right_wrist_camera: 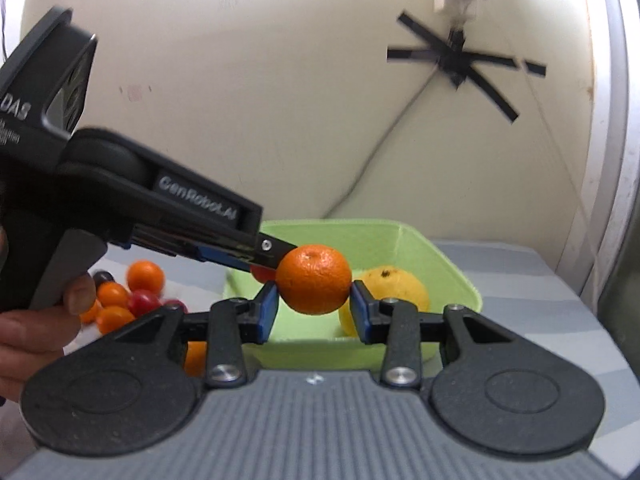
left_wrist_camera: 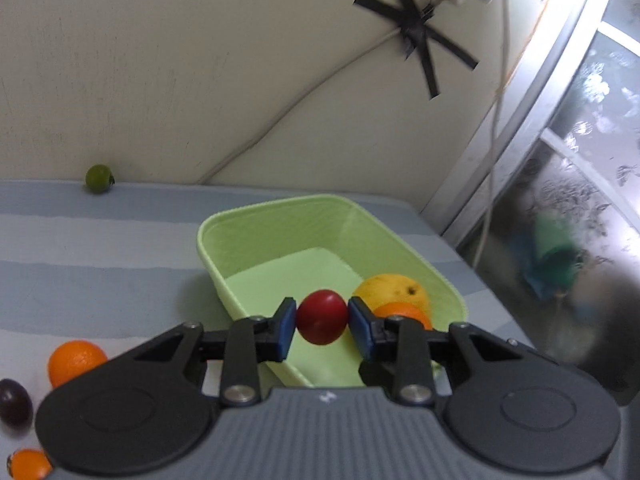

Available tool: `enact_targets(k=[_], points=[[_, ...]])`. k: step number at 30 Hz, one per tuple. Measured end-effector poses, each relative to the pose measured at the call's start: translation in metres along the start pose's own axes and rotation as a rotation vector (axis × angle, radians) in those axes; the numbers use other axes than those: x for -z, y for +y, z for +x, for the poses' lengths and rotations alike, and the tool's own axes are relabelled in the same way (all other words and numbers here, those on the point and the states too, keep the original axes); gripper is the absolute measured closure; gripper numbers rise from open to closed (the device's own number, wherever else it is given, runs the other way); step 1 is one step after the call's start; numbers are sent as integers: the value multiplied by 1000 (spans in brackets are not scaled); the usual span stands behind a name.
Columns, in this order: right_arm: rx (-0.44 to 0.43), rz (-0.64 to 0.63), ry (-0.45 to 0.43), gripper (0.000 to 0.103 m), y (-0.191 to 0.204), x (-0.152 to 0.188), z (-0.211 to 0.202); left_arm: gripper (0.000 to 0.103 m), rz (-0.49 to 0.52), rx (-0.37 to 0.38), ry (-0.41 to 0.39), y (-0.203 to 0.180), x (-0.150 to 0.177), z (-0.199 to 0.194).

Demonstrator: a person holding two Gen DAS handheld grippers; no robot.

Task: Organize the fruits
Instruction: 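Carry both fruits over the green bowl and open both grippers, then grasp a green tomato with the left gripper while the right grasps a dark purple tomato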

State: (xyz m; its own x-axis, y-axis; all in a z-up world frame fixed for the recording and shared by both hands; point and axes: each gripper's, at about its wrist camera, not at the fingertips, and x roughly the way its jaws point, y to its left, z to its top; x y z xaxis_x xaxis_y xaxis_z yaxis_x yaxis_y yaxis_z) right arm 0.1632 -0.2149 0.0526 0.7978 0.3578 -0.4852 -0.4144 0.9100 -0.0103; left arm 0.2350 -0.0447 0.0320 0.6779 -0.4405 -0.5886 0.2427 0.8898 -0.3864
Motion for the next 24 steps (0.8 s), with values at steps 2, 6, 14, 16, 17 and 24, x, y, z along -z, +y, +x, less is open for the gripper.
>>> enact_targets(k=[2,6,14,16,17,24], points=[[4,1,15,60,-1,3,7,65,34,-23,-11,-4,1,2],[20,-2,-14,54,1,3,-1,57,41,-19,-37,-7,0,-13],[-58,70,-61,81,-1,13,-55,57,48,-32,-181,7,46,-111],[-101,84,-16,82,0,23,-62,57,84,-52,-154,6,73,-119],[-115,95,10,83,-1,28,-63,57,98,-62,-133,4,85,-119],[-185,216,133,83,-6,40,-49,49,145,-101,-33,-7,119,-86]])
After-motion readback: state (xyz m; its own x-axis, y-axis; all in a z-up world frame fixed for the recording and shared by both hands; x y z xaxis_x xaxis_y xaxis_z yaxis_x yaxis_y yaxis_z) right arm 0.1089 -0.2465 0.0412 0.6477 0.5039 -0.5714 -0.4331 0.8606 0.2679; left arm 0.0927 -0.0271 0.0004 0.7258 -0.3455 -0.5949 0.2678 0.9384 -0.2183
